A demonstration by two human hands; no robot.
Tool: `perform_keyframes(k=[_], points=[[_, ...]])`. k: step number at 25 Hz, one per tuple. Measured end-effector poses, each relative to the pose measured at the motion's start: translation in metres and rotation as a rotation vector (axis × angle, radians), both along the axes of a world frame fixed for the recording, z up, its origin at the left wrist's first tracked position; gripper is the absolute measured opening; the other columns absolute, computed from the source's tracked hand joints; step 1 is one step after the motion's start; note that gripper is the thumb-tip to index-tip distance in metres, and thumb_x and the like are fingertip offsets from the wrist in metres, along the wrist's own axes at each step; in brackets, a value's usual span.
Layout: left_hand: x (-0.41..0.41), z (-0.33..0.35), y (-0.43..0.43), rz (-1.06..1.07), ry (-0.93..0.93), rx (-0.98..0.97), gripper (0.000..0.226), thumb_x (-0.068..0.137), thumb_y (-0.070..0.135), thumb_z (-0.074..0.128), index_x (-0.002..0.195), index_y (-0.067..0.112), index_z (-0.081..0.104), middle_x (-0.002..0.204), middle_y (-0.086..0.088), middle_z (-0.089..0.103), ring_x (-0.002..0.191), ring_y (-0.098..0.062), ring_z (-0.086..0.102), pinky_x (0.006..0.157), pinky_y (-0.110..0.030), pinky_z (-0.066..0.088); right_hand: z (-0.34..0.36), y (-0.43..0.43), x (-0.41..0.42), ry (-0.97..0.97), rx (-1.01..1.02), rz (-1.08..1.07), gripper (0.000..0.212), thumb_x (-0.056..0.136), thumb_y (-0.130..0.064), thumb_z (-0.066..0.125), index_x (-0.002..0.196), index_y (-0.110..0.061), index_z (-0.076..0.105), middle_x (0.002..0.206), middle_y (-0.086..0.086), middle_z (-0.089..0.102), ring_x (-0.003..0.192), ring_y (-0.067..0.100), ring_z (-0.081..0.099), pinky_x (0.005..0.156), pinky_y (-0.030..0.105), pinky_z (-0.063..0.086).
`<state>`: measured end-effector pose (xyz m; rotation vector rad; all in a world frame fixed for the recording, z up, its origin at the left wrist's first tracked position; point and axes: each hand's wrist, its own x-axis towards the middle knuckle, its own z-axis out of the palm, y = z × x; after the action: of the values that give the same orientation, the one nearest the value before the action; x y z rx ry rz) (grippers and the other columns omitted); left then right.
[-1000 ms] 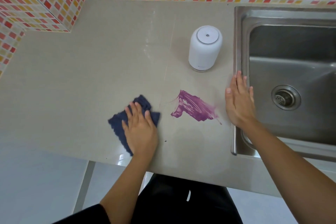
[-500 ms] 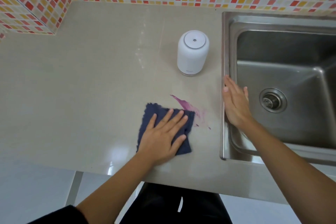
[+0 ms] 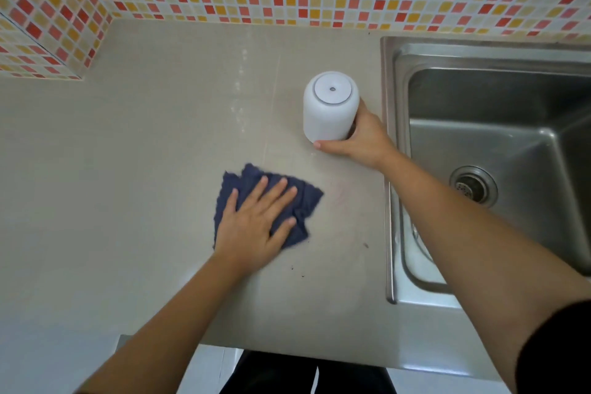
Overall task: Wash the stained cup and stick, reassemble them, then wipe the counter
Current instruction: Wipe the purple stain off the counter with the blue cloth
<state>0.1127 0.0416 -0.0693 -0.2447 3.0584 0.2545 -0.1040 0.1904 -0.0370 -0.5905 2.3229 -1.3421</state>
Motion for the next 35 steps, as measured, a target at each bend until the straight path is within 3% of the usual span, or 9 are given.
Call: perform_keyframes(k=[4, 7, 10, 14, 18, 22, 28, 31, 35], points=[[-0.097, 0.002, 0.003, 0.007, -0.094, 0.102, 0.048, 0.098, 0.05, 0.021, 0.145, 0.047, 0.014, 0.155, 0.025, 0.008, 0.145, -0.007, -0.003, 0.112, -0.057, -0.005, 0.011, -0.002, -0.02, 0.084, -0.151, -0.141, 0.089, 0.056, -0.031, 0.089, 0.13, -0.017, 0.041, 0.121, -0.006, 0.055, 0.112, 0.009, 0.052, 0.09, 0.02, 0.045], [-0.092, -0.003, 0.038, -0.301, -0.04, 0.068, 0.046, 0.097, 0.05, 0.019, 0.141, 0.045, 0.029, 0.153, 0.021, 0.024, 0.145, -0.01, 0.008, 0.112, -0.062, 0.008, 0.042, 0.009, -0.046, 0.149, -0.179, -0.203, 0.089, 0.059, -0.027, 0.088, 0.133, -0.013, 0.04, 0.125, -0.004, 0.053, 0.114, 0.007, 0.051, 0.086, 0.007, 0.043], [-0.013, -0.01, 0.042, -0.523, 0.031, 0.029, 0.046, 0.095, 0.054, 0.025, 0.137, 0.044, 0.04, 0.149, 0.016, 0.035, 0.143, -0.015, 0.021, 0.109, -0.06, 0.017, 0.061, 0.021, -0.052, 0.161, -0.146, -0.217, 0.091, 0.059, -0.027, 0.088, 0.135, -0.016, 0.038, 0.123, -0.011, 0.053, 0.109, -0.002, 0.051, 0.089, 0.013, 0.045], [0.022, -0.007, -0.023, -0.335, 0.027, -0.002, 0.067, 0.082, 0.073, 0.031, 0.142, 0.046, 0.025, 0.152, 0.016, 0.027, 0.144, -0.009, 0.01, 0.106, -0.064, 0.019, 0.061, 0.035, -0.041, 0.176, -0.135, -0.267, 0.092, 0.058, -0.027, 0.088, 0.135, -0.019, 0.038, 0.121, -0.015, 0.052, 0.106, -0.008, 0.05, 0.09, 0.014, 0.044], [-0.121, 0.003, -0.05, 0.062, -0.091, 0.028, 0.075, 0.078, 0.078, 0.027, 0.145, 0.049, 0.009, 0.157, 0.02, 0.004, 0.146, -0.015, -0.005, 0.105, -0.071, 0.002, 0.056, 0.047, -0.031, 0.178, -0.126, -0.32, 0.093, 0.059, -0.029, 0.087, 0.136, -0.021, 0.037, 0.116, -0.017, 0.053, 0.107, -0.001, 0.05, 0.083, 0.005, 0.041], [-0.213, 0.004, -0.005, -0.124, -0.152, 0.027, 0.064, 0.085, 0.073, 0.019, 0.144, 0.051, 0.005, 0.157, 0.022, 0.0, 0.146, -0.018, -0.009, 0.105, -0.072, -0.003, 0.055, 0.059, -0.031, 0.238, -0.119, -0.346, 0.091, 0.06, -0.029, 0.086, 0.137, -0.019, 0.037, 0.117, -0.014, 0.053, 0.107, -0.003, 0.05, 0.082, 0.002, 0.041], [-0.046, -0.007, 0.035, -0.567, 0.057, 0.02, 0.05, 0.092, 0.059, 0.026, 0.14, 0.047, 0.032, 0.154, 0.015, 0.026, 0.145, -0.022, 0.015, 0.103, -0.072, 0.015, 0.057, 0.055, -0.023, 0.229, -0.111, -0.356, 0.092, 0.061, -0.029, 0.086, 0.138, -0.021, 0.035, 0.118, -0.015, 0.051, 0.109, 0.0, 0.048, 0.081, 0.005, 0.038], [0.022, -0.009, -0.031, -0.512, 0.073, -0.036, 0.054, 0.089, 0.066, 0.029, 0.141, 0.053, 0.025, 0.153, 0.018, 0.025, 0.145, -0.014, 0.012, 0.103, -0.065, 0.019, 0.055, 0.049, -0.02, 0.192, -0.115, -0.348, 0.093, 0.061, -0.027, 0.086, 0.138, -0.025, 0.033, 0.114, -0.022, 0.05, 0.107, 0.0, 0.047, 0.077, 0.0, 0.038], [-0.05, 0.003, -0.101, -0.161, -0.063, -0.062, 0.077, 0.072, 0.087, 0.019, 0.142, 0.053, 0.017, 0.154, 0.022, 0.015, 0.145, -0.012, 0.009, 0.101, -0.071, 0.017, 0.054, 0.048, -0.02, 0.181, -0.107, -0.339, 0.093, 0.061, -0.028, 0.086, 0.137, -0.026, 0.033, 0.114, -0.02, 0.048, 0.106, -0.001, 0.046, 0.073, -0.002, 0.037]])
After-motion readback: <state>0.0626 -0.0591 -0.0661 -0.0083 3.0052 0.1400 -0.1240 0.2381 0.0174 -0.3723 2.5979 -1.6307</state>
